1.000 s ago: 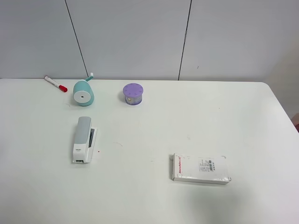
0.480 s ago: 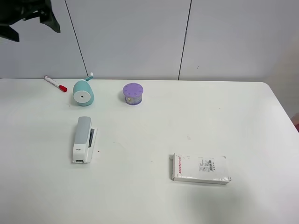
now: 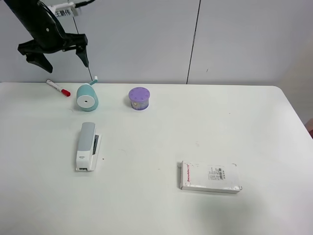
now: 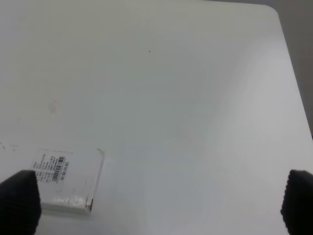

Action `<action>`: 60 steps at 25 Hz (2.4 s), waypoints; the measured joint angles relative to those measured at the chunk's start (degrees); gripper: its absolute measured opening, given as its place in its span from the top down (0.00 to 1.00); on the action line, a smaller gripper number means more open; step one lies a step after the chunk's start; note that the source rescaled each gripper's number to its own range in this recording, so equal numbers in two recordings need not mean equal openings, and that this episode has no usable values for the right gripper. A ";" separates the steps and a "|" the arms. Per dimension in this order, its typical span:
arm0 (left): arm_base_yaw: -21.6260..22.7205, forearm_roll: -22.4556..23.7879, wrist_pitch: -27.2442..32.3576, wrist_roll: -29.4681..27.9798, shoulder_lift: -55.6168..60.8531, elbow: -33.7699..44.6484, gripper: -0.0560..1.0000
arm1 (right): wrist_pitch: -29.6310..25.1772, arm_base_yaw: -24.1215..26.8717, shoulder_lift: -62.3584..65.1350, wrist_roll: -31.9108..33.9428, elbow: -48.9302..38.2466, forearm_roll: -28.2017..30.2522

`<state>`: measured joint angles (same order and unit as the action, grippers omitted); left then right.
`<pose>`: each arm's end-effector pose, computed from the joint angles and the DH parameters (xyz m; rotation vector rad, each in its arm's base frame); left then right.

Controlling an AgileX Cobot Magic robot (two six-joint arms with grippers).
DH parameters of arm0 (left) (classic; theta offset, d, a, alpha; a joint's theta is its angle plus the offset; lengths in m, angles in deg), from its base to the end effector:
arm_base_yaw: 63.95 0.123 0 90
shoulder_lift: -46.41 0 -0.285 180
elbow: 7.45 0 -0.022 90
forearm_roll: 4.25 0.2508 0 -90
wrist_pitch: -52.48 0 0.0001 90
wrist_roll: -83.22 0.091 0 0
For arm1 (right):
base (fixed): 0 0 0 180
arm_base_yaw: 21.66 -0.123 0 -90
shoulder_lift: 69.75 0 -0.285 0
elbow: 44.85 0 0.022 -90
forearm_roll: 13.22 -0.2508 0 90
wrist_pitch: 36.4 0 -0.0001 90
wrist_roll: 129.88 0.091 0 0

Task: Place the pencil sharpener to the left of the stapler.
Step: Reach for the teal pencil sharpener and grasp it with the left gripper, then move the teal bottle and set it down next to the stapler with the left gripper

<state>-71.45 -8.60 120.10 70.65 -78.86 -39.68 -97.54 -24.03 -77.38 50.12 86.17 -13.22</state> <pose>0.4416 -0.0646 0.2787 -0.1484 2.8124 -0.1878 -0.0047 -0.0002 0.2748 -0.0425 2.0548 0.0257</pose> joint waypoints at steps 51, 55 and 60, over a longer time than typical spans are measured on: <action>-1.65 1.05 -15.04 8.47 -18.36 0.00 0.93 | 0.00 0.00 0.00 0.00 0.00 0.00; -1.71 0.85 -12.62 8.54 -17.54 0.00 0.93 | 0.00 0.00 0.00 0.00 0.00 0.00; -1.71 2.78 -2.00 8.56 -10.59 0.00 0.93 | 0.00 0.00 0.00 0.00 0.00 0.00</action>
<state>-73.16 -5.82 118.10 79.21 -89.45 -39.68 -97.54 -24.03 -77.38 50.12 86.17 -13.22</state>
